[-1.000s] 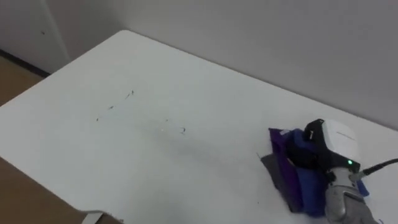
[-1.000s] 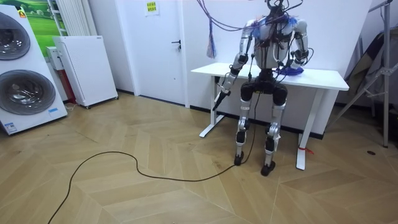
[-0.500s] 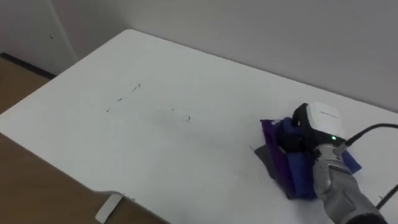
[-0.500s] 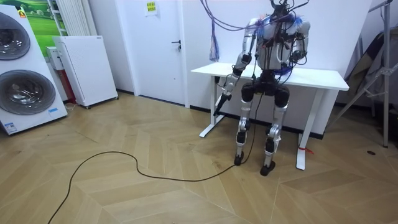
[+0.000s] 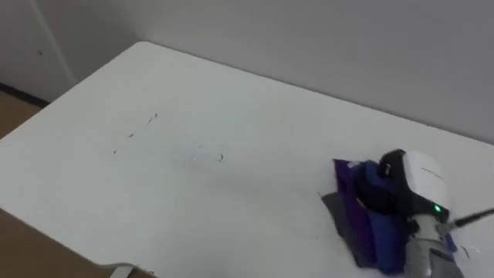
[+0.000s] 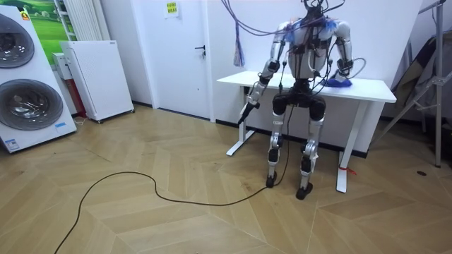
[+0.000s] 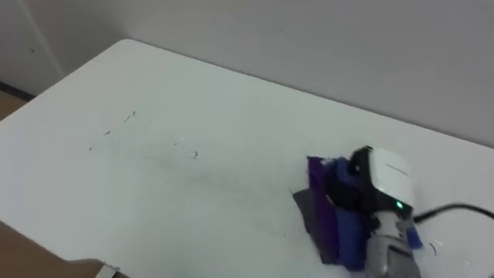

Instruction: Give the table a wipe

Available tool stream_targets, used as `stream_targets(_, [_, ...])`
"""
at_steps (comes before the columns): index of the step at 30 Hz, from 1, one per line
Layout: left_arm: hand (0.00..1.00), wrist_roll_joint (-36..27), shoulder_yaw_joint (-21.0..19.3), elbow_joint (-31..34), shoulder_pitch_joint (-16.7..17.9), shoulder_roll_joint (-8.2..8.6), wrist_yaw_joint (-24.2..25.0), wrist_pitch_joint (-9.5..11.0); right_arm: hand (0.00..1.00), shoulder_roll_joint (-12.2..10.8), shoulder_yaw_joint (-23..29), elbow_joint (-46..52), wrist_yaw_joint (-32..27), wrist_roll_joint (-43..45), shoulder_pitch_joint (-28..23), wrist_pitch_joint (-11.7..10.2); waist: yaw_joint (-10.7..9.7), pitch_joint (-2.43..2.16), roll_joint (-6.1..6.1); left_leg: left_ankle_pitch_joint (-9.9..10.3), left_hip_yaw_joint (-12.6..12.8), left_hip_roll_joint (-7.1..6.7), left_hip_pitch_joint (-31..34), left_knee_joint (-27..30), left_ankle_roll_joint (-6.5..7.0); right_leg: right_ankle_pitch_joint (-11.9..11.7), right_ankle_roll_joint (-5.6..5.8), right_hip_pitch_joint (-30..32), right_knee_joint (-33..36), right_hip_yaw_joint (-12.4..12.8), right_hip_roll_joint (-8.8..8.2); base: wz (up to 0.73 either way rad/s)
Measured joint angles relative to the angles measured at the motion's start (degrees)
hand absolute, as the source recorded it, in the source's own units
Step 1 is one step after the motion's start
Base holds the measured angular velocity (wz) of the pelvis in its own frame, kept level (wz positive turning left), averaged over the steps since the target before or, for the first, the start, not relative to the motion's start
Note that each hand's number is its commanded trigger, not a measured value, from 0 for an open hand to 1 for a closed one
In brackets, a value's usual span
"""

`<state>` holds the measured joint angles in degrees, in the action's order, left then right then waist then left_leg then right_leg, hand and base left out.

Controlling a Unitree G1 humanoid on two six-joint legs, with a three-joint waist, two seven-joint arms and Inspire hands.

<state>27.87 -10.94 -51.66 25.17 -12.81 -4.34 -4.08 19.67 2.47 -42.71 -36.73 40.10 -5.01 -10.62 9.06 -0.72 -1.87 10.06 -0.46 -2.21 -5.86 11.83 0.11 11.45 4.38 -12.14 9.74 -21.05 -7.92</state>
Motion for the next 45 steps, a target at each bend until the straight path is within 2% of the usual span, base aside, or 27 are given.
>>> stream_targets(3, [0.0,-0.3,-2.7,0.0,0.2,-0.09,-0.7,0.9,1.0,1.9,4.8,-3.2,0.0,-4.7,-2.5,-0.7,-1.4,-0.19,-0.06,0.4,2.1,0.43,-1.3,-0.5,0.5,-0.1,0.16,-0.5,0.0,2.0,0.07,-0.4])
stream_targets(6, [0.0,-0.2,-2.9,0.0,0.8,0.17,-0.5,0.9,1.0,2.9,9.1,-5.9,0.8,-8.7,-4.1,-0.7,-3.0,-0.36,-0.21,1.1,3.2,0.66,-2.5,-0.2,0.48,-0.1,0.15,-0.9,0.1,3.8,0.27,-0.32])
stream_targets(11, [0.0,-0.2,-2.9,0.1,1.3,0.25,0.0,1.1,1.0,3.2,12.5,-7.1,1.2,-9.4,-5.7,-0.7,-5.5,-0.53,-0.7,1.7,4.8,1.3,-2.9,0.4,0.41,-0.2,0.02,-0.7,0.2,5.9,0.75,-0.18])
stream_targets(16, [0.0,-0.2,-2.7,0.2,1.2,0.47,0.0,1.1,1.0,3.4,12.9,-7.1,1.1,-9.7,-6.6,-0.7,-6.0,-0.56,-0.94,2.8,5.5,1.7,-2.8,1.7,0.37,-0.3,-0.05,-0.7,0.1,6.8,1.24,-0.08])
stream_targets(18, [0.0,-0.2,-2.9,0.3,1.3,0.44,0.0,1.1,1.0,3.4,13.3,-7.1,1.0,-9.6,-7.2,-0.7,-6.1,-0.74,-1.26,2.9,5.5,1.67,-2.9,1.7,0.44,-0.3,-0.03,-0.8,0.1,6.8,1.21,0.0])
stream_targets(21, [0.0,-0.1,-2.9,0.3,1.3,0.45,0.0,1.3,1.0,3.4,13.5,-7.1,0.7,-9.4,-8.0,-0.7,-6.1,-0.7,-1.72,3.1,5.5,1.67,-3.0,1.7,0.56,-0.3,-0.02,-0.9,0.1,6.8,1.22,0.0])
stream_targets(23, [0.0,0.0,-2.8,0.3,1.4,0.45,0.0,1.6,1.0,3.4,13.5,-7.0,0.4,-9.2,-8.6,-0.7,-6.0,-0.66,-1.87,3.1,5.6,1.7,-3.6,1.5,0.56,-0.3,-0.01,-1.0,0.1,6.9,1.24,-0.05])
stream_targets(25, [0.0,-0.1,-2.8,-0.1,1.6,0.46,0.0,1.7,1.0,3.4,12.9,-6.8,0.3,-8.2,-9.1,-0.5,-5.3,-0.8,-1.61,3.3,6.3,1.92,-4.2,1.0,0.46,-0.3,-0.01,-1.4,0.1,7.0,1.36,-0.16])
stream_targets(28, [0.0,-0.2,-2.2,-0.2,1.6,0.5,0.0,1.7,1.0,2.9,11.9,-4.4,0.5,-6.2,-9.0,2.1,-5.0,-0.75,-1.28,4.3,7.1,2.67,-4.3,2.1,0.19,-0.3,-0.02,-1.5,0.5,6.8,1.81,-0.2])
stream_targets(30, [0.0,-0.4,-0.9,-0.7,1.0,0.69,0.0,1.7,1.0,2.7,9.6,-0.7,0.5,-4.2,-8.2,6.0,-2.5,-0.52,-0.14,5.8,9.8,4.38,-3.8,4.2,-0.14,-0.3,-0.05,0.4,2.6,6.5,2.48,-0.58])
stream_targets(31, [0.0,-0.5,-0.5,-1.4,0.4,0.68,0.0,1.6,1.0,2.4,9.0,0.3,0.5,-3.5,-8.0,7.0,-2.3,-0.37,0.19,6.2,10.3,4.73,-3.5,4.9,-0.11,-0.3,-0.06,1.1,3.4,6.6,2.56,-0.55])
stream_targets(32, [0.0,-0.8,0.6,-2.1,-0.7,0.69,-0.1,1.6,1.0,2.3,7.3,1.8,0.4,-2.2,-6.9,8.3,-1.6,0.3,0.65,6.6,11.4,5.65,-3.2,5.7,-0.08,-0.3,-0.06,2.3,4.9,6.5,2.68,-0.55])
stream_targets(33, [0.0,-1.4,1.6,-2.8,-1.8,0.66,-0.4,1.6,0.59,1.4,4.9,3.1,0.4,-1.0,-5.6,9.8,-0.6,0.43,1.16,7.1,12.7,6.29,-2.7,6.4,-0.24,-0.4,-0.2,3.6,6.3,5.8,2.71,-0.54])
stream_targets(34, [0.0,-1.5,2.2,-3.3,-2.2,0.58,-0.6,1.7,0.0,1.2,3.4,3.6,0.3,-0.7,-4.8,10.3,-0.4,0.74,1.03,7.4,13.0,6.64,-2.2,7.2,-0.24,-0.5,-0.38,4.2,6.9,5.1,2.75,-0.38])
stream_targets(36, [0.0,-2.1,4.9,-4.8,-6.2,0.19,-0.8,1.6,0.0,0.1,-2.2,4.9,0.2,1.0,-1.3,11.0,0.5,1.07,1.41,8.6,13.1,7.78,0.5,10.2,-0.13,-0.8,-0.83,7.1,9.2,3.4,2.24,-0.12])
stream_targets(37, [0.0,-2.3,5.4,-4.9,-6.9,0.14,-0.8,1.7,0.0,-0.1,-3.6,4.9,0.2,1.0,-0.4,11.4,1.2,1.1,1.44,8.8,13.2,8.06,0.9,10.7,-0.17,-0.8,-0.84,7.8,10.1,3.2,2.13,-0.12])
stream_targets(39, [0.0,-2.3,5.6,-5.7,-9.8,-0.12,-1.2,2.4,0.0,-3.1,-7.8,4.5,1.2,3.8,4.2,12.9,3.9,1.32,1.71,8.9,13.4,9.48,1.7,11.9,-0.16,-0.8,-0.78,11.1,15.3,3.5,1.43,-0.05])
stream_targets(40, [0.0,-2.4,5.6,-5.7,-10.3,-0.18,-1.5,2.8,0.0,-3.9,-8.4,4.5,1.8,5.1,5.3,13.2,4.4,1.33,1.71,9.0,13.4,9.66,2.3,12.2,-0.16,-0.7,-0.73,12.2,16.7,3.8,0.43,0.05])
stream_targets(41, [0.0,-2.4,5.8,-6.0,-10.9,-0.19,-1.9,4.0,0.0,-4.7,-10.3,4.5,3.0,6.5,7.7,13.3,5.8,1.37,1.78,9.3,13.4,9.86,3.3,13.0,-0.36,-0.3,-0.29,14.3,18.3,4.1,-2.64,0.09])
stream_targets(42, [0.0,-2.4,6.6,-6.3,-11.9,-0.44,-2.1,4.2,0.0,-4.9,-12.7,4.3,3.6,7.4,10.0,13.3,6.9,1.66,2.17,9.4,12.4,10.1,4.0,13.5,-0.87,-0.5,-0.02,15.2,16.5,4.9,-4.38,0.17])
stream_targets(43, [0.0,-2.4,6.8,-6.4,-12.1,-0.66,-2.0,4.2,0.0,-5.0,-13.8,4.0,3.7,7.6,10.9,13.2,7.0,1.73,2.27,9.4,11.7,10.46,4.5,13.7,-1.12,-0.6,0.12,15.0,14.7,5.6,-4.92,0.49])
stream_targets(44, [0.0,-2.4,6.8,-6.3,-12.4,-1.1,-1.7,4.1,0.0,-5.1,-15.7,3.7,4.0,7.6,12.1,12.9,7.1,1.89,2.11,9.0,9.6,10.77,5.5,13.7,-1.8,-1.8,0.38,14.5,11.2,6.1,-5.87,0.88])
stream_targets(45, [0.0,-2.4,6.8,-5.6,-12.5,-1.39,-1.5,3.9,0.0,-5.1,-16.1,3.6,4.3,7.4,12.6,11.8,7.0,2.03,1.92,8.8,7.4,11.13,6.2,13.6,-2.67,-4.0,0.19,14.0,9.2,7.0,-6.08,0.93])
